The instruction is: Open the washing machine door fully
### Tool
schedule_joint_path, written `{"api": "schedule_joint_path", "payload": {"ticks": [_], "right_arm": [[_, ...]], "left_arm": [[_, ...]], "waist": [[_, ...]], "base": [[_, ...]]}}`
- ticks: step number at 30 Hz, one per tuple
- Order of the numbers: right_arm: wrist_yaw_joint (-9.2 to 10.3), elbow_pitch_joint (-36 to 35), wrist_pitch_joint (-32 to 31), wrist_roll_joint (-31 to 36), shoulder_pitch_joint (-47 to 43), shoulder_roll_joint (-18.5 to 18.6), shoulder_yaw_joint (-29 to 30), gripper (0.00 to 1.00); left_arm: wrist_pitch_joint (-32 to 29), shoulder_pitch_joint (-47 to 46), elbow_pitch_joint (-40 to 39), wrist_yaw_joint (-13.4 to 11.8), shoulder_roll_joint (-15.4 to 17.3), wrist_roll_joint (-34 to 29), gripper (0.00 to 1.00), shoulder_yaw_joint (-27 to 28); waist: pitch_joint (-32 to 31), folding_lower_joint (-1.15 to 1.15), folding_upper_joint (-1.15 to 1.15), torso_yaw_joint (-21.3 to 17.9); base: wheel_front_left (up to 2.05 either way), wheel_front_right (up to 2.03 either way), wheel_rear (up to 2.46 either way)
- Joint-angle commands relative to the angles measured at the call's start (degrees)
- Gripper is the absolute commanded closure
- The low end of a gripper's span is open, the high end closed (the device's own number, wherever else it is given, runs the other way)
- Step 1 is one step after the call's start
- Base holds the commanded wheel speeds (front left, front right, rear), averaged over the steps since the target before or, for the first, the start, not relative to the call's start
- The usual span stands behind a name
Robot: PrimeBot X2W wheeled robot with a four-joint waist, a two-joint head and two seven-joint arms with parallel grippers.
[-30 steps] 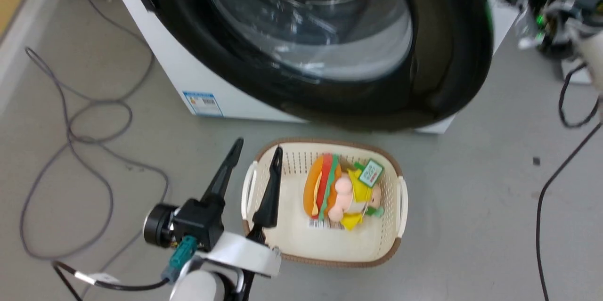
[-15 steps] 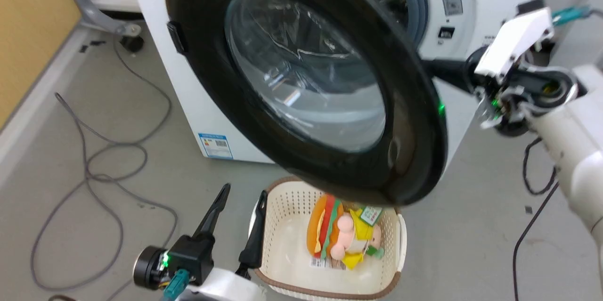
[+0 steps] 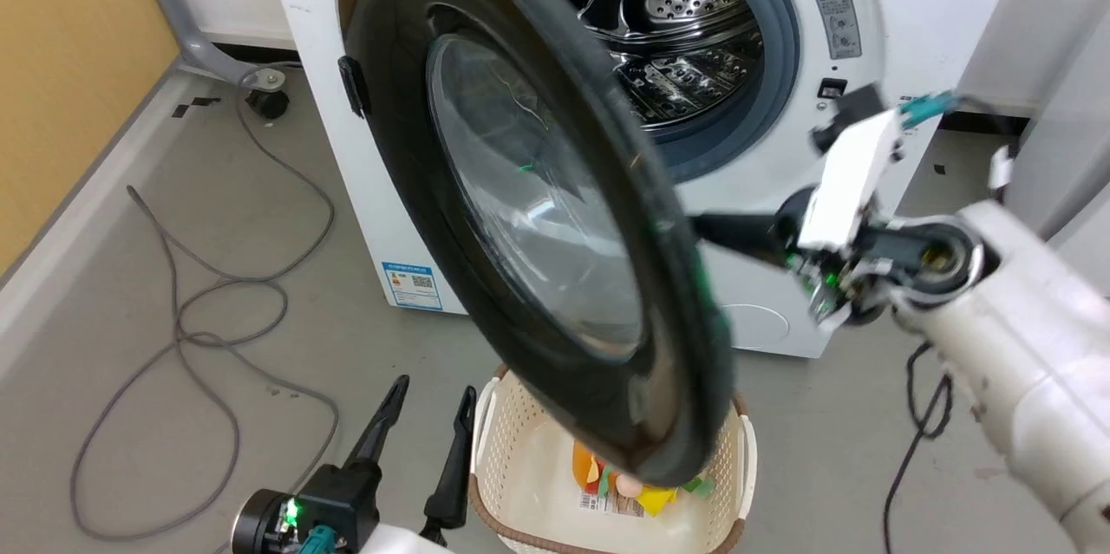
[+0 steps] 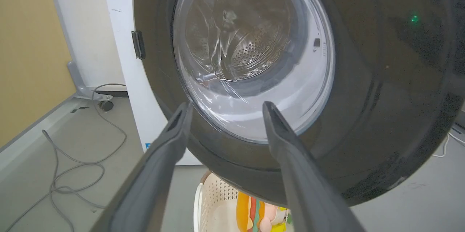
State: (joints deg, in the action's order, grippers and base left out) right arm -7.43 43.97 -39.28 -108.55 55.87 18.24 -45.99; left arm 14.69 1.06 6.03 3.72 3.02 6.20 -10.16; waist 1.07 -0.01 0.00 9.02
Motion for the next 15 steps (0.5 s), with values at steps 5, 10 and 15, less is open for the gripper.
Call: {"api": "schedule_joint_path", "payload": {"ticks": [5, 10, 15], "right_arm": [[-0.06, -8.8, -0.1, -2.4, -4.9, 1.2, -2.7, 1.00], [-0.06, -15.7, 1.4, -4.1, -7.0, 3.5, -6.4, 1.00], [-0.06, -20.8, 4.3, -6.5, -7.8, 6.7, -10.1, 1.00]], "left_arm": [[0.3, 0.9, 0.2, 0.3, 0.2, -0.5, 0.00, 0.6], [0.3, 0.9, 0.4, 0.4, 0.1, -0.6, 0.00, 0.8], [0.3, 0.6, 0.7, 0.3, 0.1, -0.5, 0.00, 0.6]], "waist": [[-0.1, 0.01, 0.00, 0.1], [0.0, 0.01, 0.00, 0.2], [0.2, 0.01, 0.00, 0.0]], "base": [[0.00, 0.00, 0.00], [0.00, 0.00, 0.00], [0.00, 0.00, 0.00]]}}
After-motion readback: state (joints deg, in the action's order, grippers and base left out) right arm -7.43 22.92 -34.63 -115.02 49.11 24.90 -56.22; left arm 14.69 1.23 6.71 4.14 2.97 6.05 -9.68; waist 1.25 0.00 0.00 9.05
